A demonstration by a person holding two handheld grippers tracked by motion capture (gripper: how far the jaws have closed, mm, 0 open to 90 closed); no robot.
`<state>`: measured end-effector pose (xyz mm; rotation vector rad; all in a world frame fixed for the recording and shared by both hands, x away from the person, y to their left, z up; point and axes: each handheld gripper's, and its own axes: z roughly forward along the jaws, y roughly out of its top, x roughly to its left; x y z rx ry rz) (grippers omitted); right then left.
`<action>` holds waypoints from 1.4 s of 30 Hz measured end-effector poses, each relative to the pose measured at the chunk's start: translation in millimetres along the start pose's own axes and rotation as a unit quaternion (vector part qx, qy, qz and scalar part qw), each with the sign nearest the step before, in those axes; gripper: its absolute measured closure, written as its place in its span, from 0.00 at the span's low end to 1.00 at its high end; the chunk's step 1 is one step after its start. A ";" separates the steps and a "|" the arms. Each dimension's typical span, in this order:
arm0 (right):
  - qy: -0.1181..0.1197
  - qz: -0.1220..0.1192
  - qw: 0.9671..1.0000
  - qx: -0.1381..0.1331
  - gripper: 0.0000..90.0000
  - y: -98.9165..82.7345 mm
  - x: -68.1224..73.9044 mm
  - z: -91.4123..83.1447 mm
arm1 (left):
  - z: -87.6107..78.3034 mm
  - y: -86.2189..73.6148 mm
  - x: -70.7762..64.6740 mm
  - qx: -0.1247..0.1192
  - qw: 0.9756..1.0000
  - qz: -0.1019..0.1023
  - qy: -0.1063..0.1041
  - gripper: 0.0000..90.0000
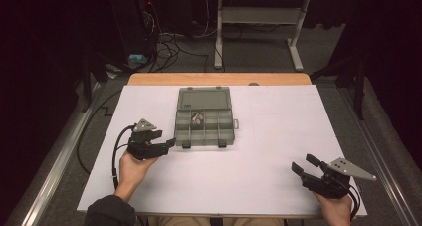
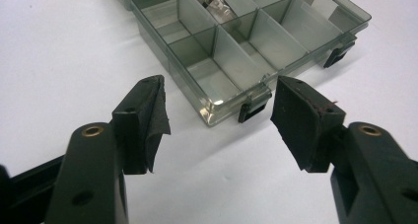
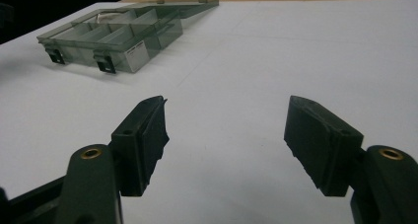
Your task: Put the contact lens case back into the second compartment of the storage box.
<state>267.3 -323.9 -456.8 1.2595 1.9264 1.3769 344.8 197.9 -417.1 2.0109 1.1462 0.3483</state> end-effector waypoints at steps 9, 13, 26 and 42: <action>0.000 -0.002 1.000 0.003 0.36 0.0 0.4 0.7 | -9.3 -15.9 0.8 0.004 1.000 0.000 -0.001 0.42; -0.001 -0.004 1.000 0.003 0.36 -0.1 0.7 1.1 | -15.8 -21.3 -1.0 -0.004 1.000 0.003 -0.001 0.41; -0.001 -0.006 1.000 0.005 0.36 -0.2 1.2 1.6 | -33.0 -42.9 -5.2 -0.018 1.000 0.000 -0.010 0.38; -0.002 -0.006 1.000 0.006 0.36 -0.3 1.8 2.1 | -41.0 -73.0 1.0 -0.051 0.998 -0.023 0.003 0.37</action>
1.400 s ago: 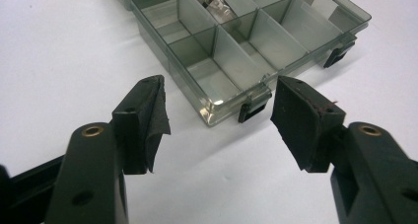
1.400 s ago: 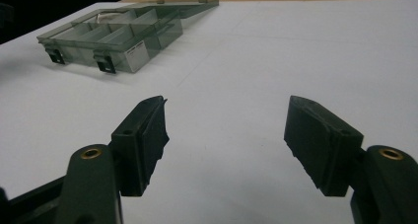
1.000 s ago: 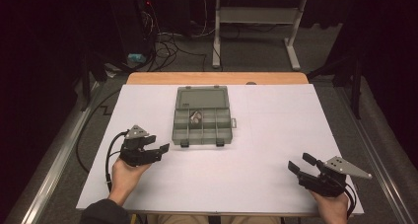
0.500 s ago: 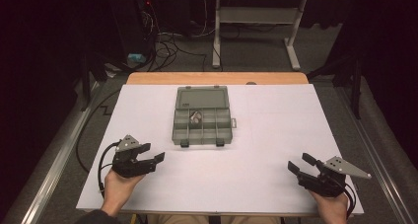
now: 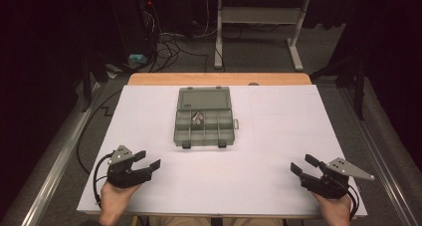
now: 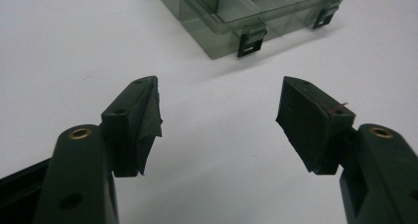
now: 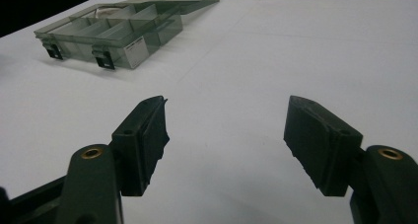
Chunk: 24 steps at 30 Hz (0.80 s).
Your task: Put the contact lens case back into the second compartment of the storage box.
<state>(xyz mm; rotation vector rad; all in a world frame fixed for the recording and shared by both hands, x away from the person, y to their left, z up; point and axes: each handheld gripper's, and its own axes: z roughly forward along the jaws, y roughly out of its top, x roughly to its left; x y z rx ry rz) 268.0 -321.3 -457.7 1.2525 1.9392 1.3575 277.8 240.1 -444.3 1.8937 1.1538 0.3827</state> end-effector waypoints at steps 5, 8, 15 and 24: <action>-0.001 0.000 1.000 0.002 0.36 -0.1 1.4 1.1 | -3.6 -4.2 6.7 -0.016 1.000 -0.013 0.009 0.38; -0.002 -0.001 1.000 0.005 0.36 0.0 1.1 2.0 | -2.8 -6.8 9.9 -0.015 1.000 -0.018 0.007 0.38; 0.004 -0.005 1.000 0.005 0.36 0.1 3.5 3.9 | -1.1 -8.6 9.7 -0.016 1.000 -0.015 0.007 0.38; 0.008 -0.011 1.000 0.009 0.36 4.8 5.7 8.5 | -0.5 -8.7 10.5 -0.017 1.000 -0.012 0.005 0.37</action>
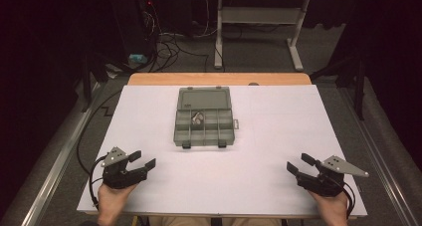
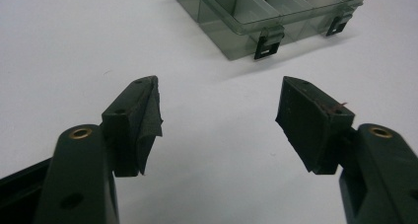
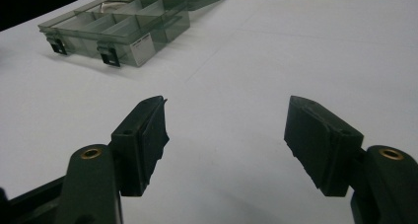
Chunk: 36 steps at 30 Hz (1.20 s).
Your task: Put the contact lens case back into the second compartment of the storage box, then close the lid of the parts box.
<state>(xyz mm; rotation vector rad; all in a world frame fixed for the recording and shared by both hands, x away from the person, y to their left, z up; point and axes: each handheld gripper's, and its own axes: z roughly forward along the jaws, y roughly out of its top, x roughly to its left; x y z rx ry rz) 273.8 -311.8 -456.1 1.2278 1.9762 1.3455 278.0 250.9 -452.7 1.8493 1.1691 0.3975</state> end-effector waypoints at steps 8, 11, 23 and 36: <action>0.022 -0.019 1.000 -0.006 0.38 11.9 9.3 6.0 | 1.0 -0.1 -1.4 0.002 1.000 0.002 0.002 0.38; 0.030 -0.018 0.999 0.000 0.38 14.7 12.6 12.9 | 0.2 -0.5 0.1 0.002 1.000 -0.002 0.002 0.38; 0.066 -0.065 0.996 0.018 0.42 28.1 41.2 41.1 | -4.1 0.2 -2.0 -0.006 1.000 -0.002 0.005 0.38; 0.083 -0.041 0.995 0.043 0.52 52.7 61.5 81.7 | -2.3 0.3 -3.0 -0.004 1.000 0.002 0.003 0.38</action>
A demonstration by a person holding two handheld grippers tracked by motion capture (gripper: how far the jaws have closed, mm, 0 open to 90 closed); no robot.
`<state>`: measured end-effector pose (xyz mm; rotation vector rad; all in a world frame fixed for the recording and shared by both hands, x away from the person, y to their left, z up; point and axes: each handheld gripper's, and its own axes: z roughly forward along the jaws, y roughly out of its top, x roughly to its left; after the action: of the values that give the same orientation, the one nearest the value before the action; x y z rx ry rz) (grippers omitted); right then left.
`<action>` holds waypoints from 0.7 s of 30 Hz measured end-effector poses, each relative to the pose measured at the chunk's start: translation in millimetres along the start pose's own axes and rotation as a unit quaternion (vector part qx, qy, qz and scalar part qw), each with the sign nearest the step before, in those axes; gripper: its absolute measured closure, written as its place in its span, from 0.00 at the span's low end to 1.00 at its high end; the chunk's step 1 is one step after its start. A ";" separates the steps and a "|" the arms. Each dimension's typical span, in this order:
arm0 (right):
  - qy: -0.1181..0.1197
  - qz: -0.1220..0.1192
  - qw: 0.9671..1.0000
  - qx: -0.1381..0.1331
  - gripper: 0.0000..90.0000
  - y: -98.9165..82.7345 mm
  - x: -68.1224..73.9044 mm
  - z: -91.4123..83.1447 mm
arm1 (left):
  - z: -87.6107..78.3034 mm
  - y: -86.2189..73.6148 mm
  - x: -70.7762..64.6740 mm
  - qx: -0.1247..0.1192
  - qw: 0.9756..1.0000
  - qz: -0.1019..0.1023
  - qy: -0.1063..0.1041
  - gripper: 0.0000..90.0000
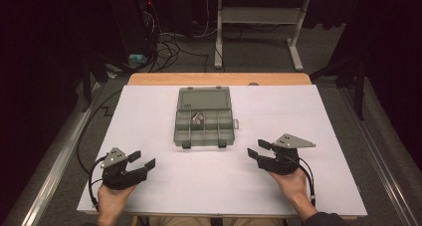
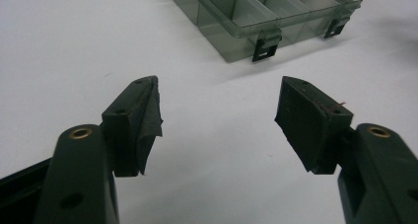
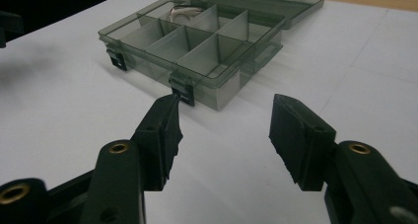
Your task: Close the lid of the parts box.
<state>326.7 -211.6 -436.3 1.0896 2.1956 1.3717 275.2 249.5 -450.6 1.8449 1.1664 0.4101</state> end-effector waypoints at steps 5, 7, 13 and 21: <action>0.008 0.014 1.000 0.020 0.58 7.7 -0.6 10.8 | 1.1 0.2 0.2 0.002 1.000 -0.001 -0.002 0.38; 0.014 0.022 0.999 0.029 0.59 10.4 -1.5 14.8 | 0.8 0.1 0.0 0.001 1.000 -0.001 -0.003 0.38; 0.018 0.020 0.998 0.057 0.58 16.9 -2.6 26.5 | 1.6 0.0 0.0 0.001 1.000 -0.002 -0.005 0.38; 0.015 0.027 0.996 0.089 0.63 29.7 -4.8 43.9 | 1.7 -0.1 -0.1 0.002 1.000 -0.003 -0.005 0.38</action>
<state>370.0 -180.9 -432.2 1.2035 2.3637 1.2414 276.2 248.5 -451.6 1.8454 1.1654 0.3945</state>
